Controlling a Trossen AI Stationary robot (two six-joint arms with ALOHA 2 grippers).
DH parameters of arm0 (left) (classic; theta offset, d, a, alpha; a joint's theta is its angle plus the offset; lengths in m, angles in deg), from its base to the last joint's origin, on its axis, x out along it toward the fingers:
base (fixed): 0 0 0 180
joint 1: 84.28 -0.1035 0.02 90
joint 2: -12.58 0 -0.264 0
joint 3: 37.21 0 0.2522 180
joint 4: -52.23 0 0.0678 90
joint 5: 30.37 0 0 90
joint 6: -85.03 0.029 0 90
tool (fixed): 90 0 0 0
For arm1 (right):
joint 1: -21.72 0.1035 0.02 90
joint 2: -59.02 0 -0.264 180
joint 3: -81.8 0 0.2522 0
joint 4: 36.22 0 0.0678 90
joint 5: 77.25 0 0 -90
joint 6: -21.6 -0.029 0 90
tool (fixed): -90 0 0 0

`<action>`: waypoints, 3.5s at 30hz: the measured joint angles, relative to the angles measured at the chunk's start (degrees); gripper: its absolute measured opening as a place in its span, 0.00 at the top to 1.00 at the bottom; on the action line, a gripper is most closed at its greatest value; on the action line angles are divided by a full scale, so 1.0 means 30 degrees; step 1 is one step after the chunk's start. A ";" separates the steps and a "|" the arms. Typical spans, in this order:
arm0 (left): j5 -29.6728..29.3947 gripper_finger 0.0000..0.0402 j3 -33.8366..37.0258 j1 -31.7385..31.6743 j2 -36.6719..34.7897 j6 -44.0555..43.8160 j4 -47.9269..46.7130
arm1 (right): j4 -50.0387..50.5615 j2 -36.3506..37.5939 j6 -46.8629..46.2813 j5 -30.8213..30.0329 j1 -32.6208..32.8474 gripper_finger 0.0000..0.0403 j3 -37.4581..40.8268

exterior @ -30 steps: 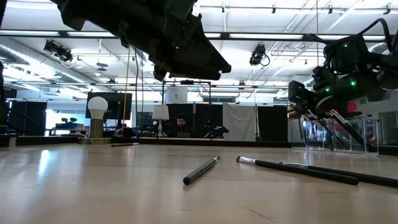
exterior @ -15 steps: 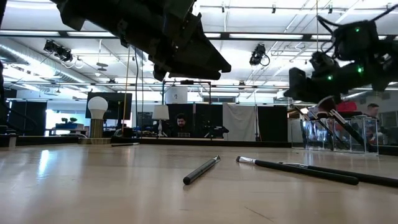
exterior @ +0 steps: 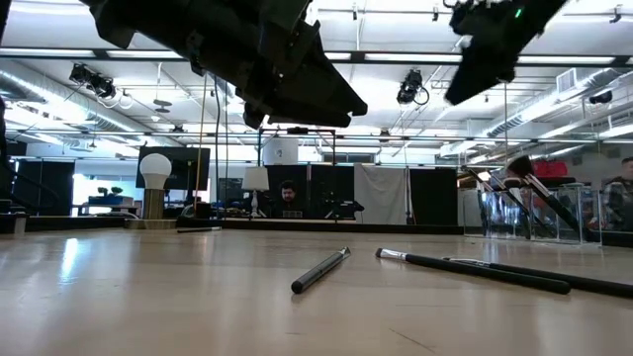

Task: Sort items
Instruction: Adjust the transparent organizer, then put the silver eyeshadow brush into the transparent organizer

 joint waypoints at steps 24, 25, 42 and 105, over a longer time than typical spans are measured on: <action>0.0014 0.60 0.0000 0.0029 0.0000 0.0510 -0.0102 | 0.8754 -0.1693 -0.2170 0.5733 -0.2495 0.48 0.3283; 0.0014 0.60 0.0000 0.0022 -0.0003 0.0510 -0.0102 | 0.8525 -0.1693 -0.2013 0.5733 -0.2605 0.48 0.3408; 0.0014 0.60 0.0000 0.0029 0.0000 0.0503 -0.0102 | 0.5239 -0.1693 -0.1731 0.9009 -0.3040 0.48 0.4702; -0.2389 0.39 0.1960 -0.8748 -0.1858 -1.2216 -1.9521 | -2.2404 -0.7471 -0.5087 -0.3956 1.5530 0.48 0.9102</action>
